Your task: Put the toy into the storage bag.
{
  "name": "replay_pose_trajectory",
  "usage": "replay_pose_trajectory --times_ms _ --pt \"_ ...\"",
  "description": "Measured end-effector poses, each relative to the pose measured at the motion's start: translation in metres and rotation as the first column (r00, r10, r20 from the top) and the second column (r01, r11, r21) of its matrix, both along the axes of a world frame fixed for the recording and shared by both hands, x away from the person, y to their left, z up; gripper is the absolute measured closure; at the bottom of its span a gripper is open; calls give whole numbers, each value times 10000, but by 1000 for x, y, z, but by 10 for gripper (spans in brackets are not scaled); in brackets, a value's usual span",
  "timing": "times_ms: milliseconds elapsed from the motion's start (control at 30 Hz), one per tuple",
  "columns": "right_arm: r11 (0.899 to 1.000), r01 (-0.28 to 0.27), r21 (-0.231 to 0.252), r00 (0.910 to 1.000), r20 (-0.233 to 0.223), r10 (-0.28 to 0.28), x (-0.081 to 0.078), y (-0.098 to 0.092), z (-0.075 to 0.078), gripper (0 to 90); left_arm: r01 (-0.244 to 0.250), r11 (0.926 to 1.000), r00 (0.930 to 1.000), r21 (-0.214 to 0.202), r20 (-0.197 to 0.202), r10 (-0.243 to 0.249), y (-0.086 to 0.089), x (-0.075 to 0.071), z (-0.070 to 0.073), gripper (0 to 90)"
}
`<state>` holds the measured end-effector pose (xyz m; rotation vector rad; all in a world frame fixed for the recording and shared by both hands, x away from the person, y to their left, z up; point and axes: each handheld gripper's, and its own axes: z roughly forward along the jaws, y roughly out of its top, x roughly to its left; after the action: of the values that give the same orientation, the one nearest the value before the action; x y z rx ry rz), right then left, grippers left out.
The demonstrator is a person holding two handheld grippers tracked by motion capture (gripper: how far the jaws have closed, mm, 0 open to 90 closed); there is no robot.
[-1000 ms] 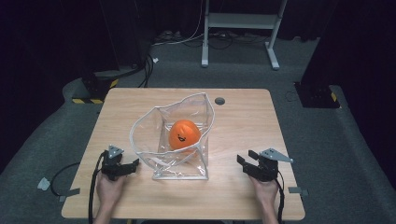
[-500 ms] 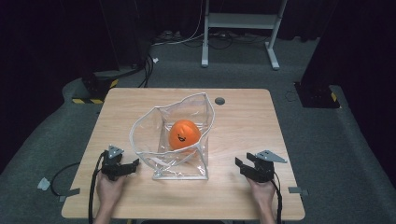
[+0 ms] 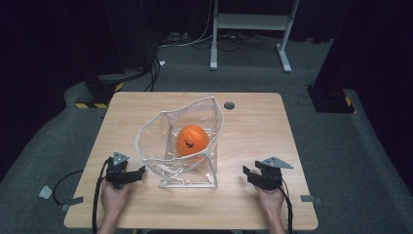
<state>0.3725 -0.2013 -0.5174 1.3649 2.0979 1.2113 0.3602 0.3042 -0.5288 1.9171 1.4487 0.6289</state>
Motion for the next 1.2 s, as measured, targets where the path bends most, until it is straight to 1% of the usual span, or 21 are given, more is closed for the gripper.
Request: replay_pose_trajectory --times_ms 267,400,500,567,733,833,867,900,933,1000,1067,1200 --pt "9996 17 -266 9999 -139 -21 2 1 -3 401 3 10000 10000 3 1 -3 0 0 0 168" --pt "9985 134 -528 9995 -292 -149 3 3 -4 404 1 10000 10000 4 -1 -1 0 0 0 168" --pt "9977 150 -666 9994 -312 -171 4 4 -4 405 2 10000 10000 4 0 -2 0 0 0 168" --pt "9963 204 -830 9987 -445 -241 4 6 -5 403 0 10000 10000 2 -1 0 0 0 0 168" --pt "9945 245 -1023 9984 -488 -296 6 7 -5 400 0 10000 10000 3 1 0 0 0 0 168" --pt "9910 294 -1308 9975 -592 -374 6 9 -5 397 -2 10000 10000 2 2 2 0 0 0 168" --pt "9910 294 -1308 9975 -592 -374 6 9 -5 397 -2 10000 10000 2 2 2 0 0 0 169" --pt "9865 307 -1611 9974 -588 -407 6 11 -6 390 -6 10000 10000 3 4 6 0 0 0 169" --pt "9865 307 -1611 9974 -588 -407 6 11 -6 390 -6 10000 10000 3 4 6 0 0 0 168" --pt "9802 261 -1963 9980 -516 -369 5 14 -6 378 -2 10000 10000 2 0 2 0 0 0 168" --pt "9782 266 -2058 9983 -459 -368 5 15 -6 377 -3 10000 10000 -3 2 3 0 0 0 169" --pt "9778 298 -2075 9980 -486 -408 5 15 -6 353 -2 10000 10000 -2 4 2 0 0 0 168"
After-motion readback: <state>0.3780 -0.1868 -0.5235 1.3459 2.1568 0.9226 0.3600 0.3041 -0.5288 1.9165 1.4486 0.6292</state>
